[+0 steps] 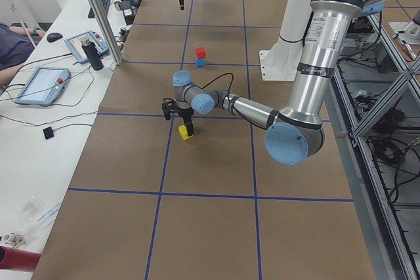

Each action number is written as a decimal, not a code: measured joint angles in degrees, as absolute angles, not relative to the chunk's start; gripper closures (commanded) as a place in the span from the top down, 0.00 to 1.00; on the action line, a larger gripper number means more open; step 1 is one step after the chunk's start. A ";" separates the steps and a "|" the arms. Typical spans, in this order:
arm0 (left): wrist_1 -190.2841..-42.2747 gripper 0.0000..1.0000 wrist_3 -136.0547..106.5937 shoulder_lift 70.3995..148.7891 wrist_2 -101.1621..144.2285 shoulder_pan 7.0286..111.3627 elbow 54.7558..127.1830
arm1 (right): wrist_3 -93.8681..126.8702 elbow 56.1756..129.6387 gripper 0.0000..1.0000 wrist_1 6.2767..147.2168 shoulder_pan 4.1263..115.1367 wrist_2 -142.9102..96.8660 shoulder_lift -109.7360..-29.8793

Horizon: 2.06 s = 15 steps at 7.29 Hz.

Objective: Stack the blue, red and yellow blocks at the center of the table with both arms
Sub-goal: 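Lower the left gripper onto the yellow cube, close and lift it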

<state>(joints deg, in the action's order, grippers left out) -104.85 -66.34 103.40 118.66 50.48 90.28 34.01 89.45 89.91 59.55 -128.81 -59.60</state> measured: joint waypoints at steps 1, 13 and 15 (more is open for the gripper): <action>-104.85 1.00 -66.25 103.33 118.66 50.48 90.15 | 34.04 89.44 0.99 89.93 59.54 -128.86 -59.52; -104.55 0.00 -64.86 102.60 118.64 52.69 91.82 | 34.10 89.93 0.99 90.18 59.50 -128.69 -59.54; -103.85 0.00 -62.55 102.73 118.85 54.93 93.78 | 34.10 89.95 0.99 90.18 59.50 -128.77 -59.57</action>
